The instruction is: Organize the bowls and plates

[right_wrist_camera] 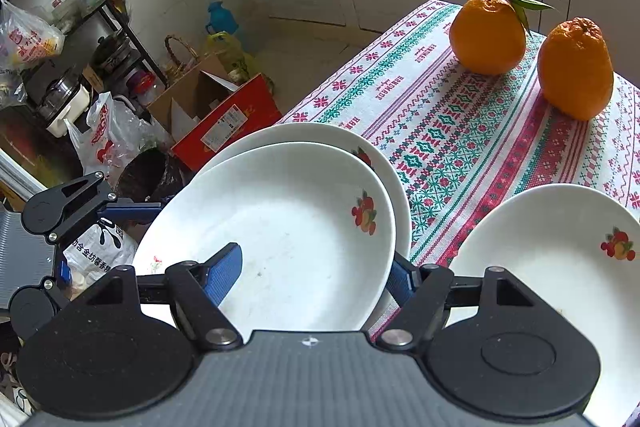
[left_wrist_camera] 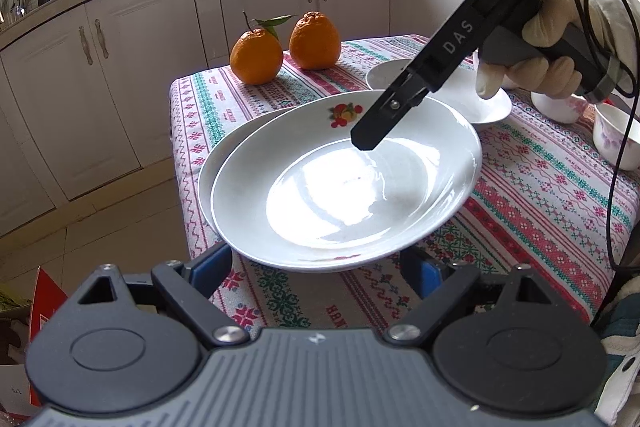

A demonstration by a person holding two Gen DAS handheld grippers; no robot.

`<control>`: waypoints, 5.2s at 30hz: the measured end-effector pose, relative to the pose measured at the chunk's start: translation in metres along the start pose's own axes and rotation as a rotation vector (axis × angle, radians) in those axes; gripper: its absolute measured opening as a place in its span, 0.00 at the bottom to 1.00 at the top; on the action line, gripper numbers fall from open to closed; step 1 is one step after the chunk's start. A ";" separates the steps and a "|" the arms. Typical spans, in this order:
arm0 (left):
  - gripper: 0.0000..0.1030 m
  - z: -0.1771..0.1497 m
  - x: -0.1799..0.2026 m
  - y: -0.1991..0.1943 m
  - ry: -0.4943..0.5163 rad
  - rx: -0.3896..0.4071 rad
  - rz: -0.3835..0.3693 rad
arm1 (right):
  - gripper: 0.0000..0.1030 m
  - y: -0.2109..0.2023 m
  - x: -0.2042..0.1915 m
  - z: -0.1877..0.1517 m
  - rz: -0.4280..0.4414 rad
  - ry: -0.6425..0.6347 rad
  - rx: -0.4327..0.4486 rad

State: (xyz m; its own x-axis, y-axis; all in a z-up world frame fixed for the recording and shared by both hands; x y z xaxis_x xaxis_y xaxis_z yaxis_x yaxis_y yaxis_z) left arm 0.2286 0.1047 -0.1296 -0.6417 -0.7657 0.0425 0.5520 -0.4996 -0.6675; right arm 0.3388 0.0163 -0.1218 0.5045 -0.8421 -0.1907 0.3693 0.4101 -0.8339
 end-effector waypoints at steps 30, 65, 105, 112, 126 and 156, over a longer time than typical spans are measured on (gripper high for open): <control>0.91 0.001 -0.002 0.002 -0.003 0.028 -0.002 | 0.87 -0.006 -0.011 -0.013 -0.181 -0.028 0.085; 0.99 0.105 0.049 -0.002 0.046 0.177 -0.054 | 1.00 -0.057 0.070 -0.131 -0.589 0.182 0.215; 0.80 0.168 0.070 0.229 0.177 -0.300 -0.323 | 0.99 -0.042 0.110 -0.112 -0.585 0.234 0.286; 0.79 0.170 0.070 0.236 0.179 -0.320 -0.344 | 0.98 -0.041 0.110 -0.111 -0.573 0.240 0.291; 0.77 0.168 0.070 0.237 0.196 -0.326 -0.373 | 0.94 -0.044 0.107 -0.110 -0.584 0.226 0.297; 0.77 0.171 0.051 0.147 0.151 -0.210 -0.306 | 0.94 -0.072 0.058 -0.095 -0.535 0.091 0.340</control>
State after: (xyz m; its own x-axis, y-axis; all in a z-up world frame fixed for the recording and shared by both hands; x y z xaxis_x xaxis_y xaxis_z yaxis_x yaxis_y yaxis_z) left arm 0.3680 -0.0771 -0.0978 -0.8393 -0.5184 0.1638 0.2125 -0.5901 -0.7789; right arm 0.2676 -0.0953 -0.1215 0.1191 -0.9813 0.1511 0.7863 0.0003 -0.6178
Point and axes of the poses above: each gripper's, at about its wrist camera, not at the fingertips, and y roughly the way its jaws point, x to its right, z to its top, the point moved 10 cm from there along y, roughly the way its jaws point, and after that the axes turned 9 degrees about -z, right-handed, at the moved point
